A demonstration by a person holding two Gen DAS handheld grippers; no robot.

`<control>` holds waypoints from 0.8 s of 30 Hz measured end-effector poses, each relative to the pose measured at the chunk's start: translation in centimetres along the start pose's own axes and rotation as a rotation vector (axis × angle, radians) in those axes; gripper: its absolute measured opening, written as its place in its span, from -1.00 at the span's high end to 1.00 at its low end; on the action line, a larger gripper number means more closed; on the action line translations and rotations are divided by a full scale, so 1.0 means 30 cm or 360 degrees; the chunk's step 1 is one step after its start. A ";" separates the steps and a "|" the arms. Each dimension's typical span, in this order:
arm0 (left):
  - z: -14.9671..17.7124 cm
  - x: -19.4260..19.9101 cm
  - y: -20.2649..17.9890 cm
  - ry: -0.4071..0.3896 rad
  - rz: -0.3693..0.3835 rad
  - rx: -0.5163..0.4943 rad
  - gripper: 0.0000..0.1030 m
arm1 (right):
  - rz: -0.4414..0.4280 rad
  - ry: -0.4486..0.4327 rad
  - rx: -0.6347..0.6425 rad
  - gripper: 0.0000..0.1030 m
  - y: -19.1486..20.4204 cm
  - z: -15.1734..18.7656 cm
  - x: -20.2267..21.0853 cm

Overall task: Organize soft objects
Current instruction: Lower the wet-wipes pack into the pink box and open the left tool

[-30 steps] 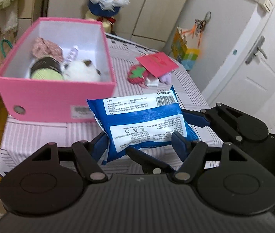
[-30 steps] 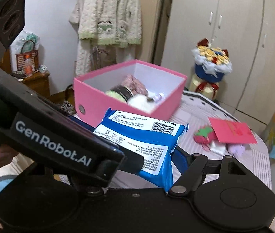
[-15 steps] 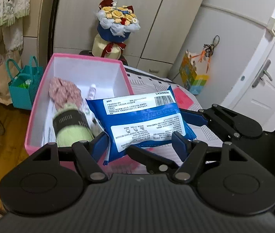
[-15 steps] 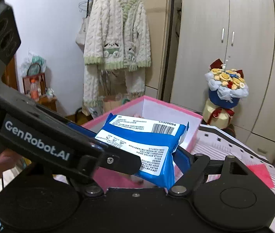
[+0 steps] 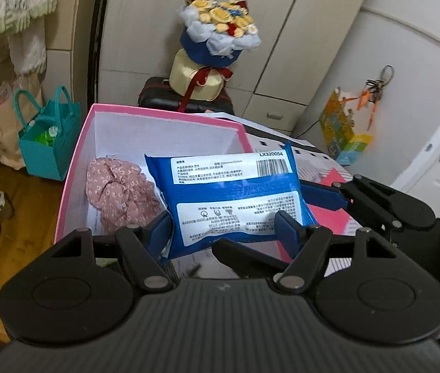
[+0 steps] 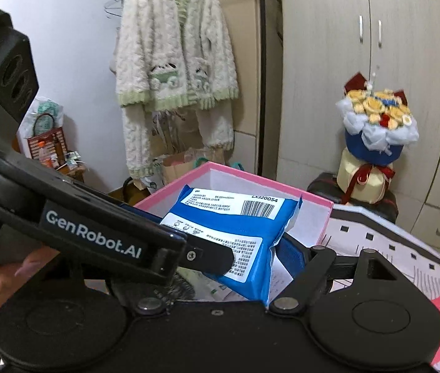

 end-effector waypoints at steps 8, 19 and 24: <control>-0.034 -0.092 0.037 0.0027 -0.0041 0.0048 -0.35 | 0.0047 0.0113 0.0025 -0.63 -0.042 -0.026 -0.114; -0.009 -0.052 0.063 -0.0073 -0.0146 0.0037 -0.45 | 0.0191 0.0209 0.0068 -0.60 -0.049 -0.013 -0.127; 0.033 0.040 0.045 -0.0119 -0.0144 -0.0021 -0.45 | 0.0208 0.0229 0.0063 -0.60 -0.028 0.001 -0.073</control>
Point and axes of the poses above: each gripper's, at about its wrist camera, not at the fingertips, and x roughly against the way its jaws point, y to its left, z to its underside, the point moved 4 cm from there along -x, roughly the way its jaws point, and after that the axes turned 10 degrees about y, right-handed, at the moved point
